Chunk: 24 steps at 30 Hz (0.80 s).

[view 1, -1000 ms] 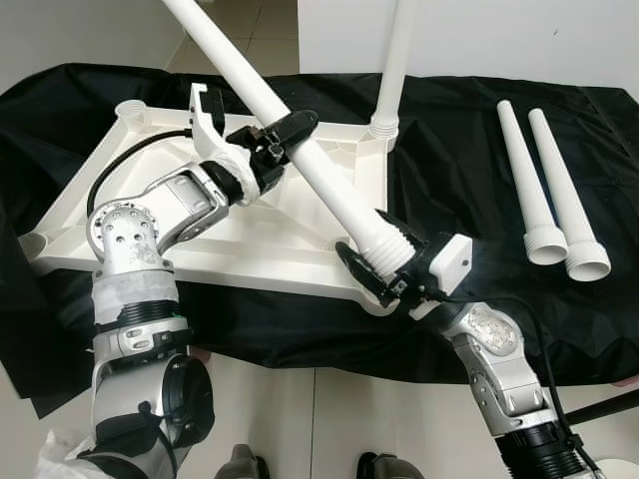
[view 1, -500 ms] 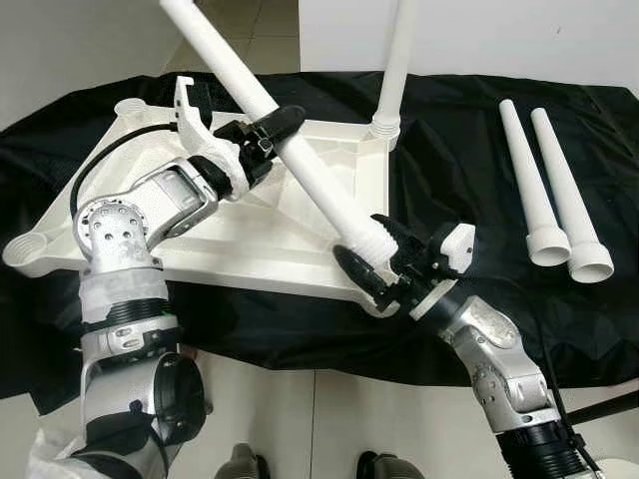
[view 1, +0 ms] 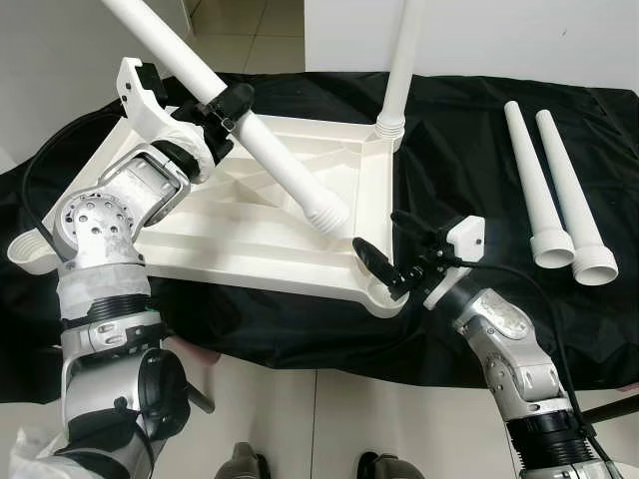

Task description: Building children table

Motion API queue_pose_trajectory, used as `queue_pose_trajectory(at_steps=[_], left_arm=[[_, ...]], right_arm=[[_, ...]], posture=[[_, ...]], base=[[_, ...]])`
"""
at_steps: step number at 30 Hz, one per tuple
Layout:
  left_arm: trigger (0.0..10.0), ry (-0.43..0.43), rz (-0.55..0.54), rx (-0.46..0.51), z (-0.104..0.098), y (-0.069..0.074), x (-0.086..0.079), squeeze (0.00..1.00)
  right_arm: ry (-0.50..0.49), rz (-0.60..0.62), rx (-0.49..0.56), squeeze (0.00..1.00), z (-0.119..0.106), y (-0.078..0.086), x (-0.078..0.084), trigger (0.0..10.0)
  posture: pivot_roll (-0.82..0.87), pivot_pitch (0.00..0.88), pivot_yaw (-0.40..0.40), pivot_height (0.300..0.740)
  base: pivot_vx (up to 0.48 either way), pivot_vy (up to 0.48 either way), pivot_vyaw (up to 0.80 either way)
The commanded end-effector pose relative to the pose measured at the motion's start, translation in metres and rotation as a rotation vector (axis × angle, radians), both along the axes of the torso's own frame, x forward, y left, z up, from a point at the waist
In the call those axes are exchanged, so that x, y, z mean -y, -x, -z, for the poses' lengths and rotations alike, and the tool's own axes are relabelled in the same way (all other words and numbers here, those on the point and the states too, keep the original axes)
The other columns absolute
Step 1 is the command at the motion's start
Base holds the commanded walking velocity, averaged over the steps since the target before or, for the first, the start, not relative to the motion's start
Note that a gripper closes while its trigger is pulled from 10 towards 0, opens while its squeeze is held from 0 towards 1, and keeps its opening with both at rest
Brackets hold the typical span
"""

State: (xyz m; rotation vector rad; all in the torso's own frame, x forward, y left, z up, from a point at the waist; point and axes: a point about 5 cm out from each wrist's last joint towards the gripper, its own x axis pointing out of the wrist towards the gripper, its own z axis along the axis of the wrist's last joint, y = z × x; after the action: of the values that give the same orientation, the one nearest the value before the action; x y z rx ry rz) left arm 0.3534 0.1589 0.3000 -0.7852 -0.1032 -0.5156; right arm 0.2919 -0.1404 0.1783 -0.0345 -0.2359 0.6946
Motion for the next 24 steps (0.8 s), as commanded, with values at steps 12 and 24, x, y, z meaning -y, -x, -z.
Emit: queue_pose_trajectory(at_steps=[12, 24], left_arm=[[10.0, -0.303, -0.117, 0.188, -0.006, 0.012, 0.038, 0.00], [10.0, -0.407, -0.090, 0.313, -0.017, 0.020, 0.088, 0.00]], right_arm=[[0.107, -0.001, 0.088, 0.00, -0.026, -0.016, -0.021, 10.0], [0.119, -0.040, 0.135, 0.00, -0.039, -0.027, -0.053, 10.0]], posture=[[-0.06, 0.069, 0.019, 0.740], [-0.05, 0.084, 0.022, 0.740]], base=[[0.000, 0.000, 0.00], [0.000, 0.000, 0.00]])
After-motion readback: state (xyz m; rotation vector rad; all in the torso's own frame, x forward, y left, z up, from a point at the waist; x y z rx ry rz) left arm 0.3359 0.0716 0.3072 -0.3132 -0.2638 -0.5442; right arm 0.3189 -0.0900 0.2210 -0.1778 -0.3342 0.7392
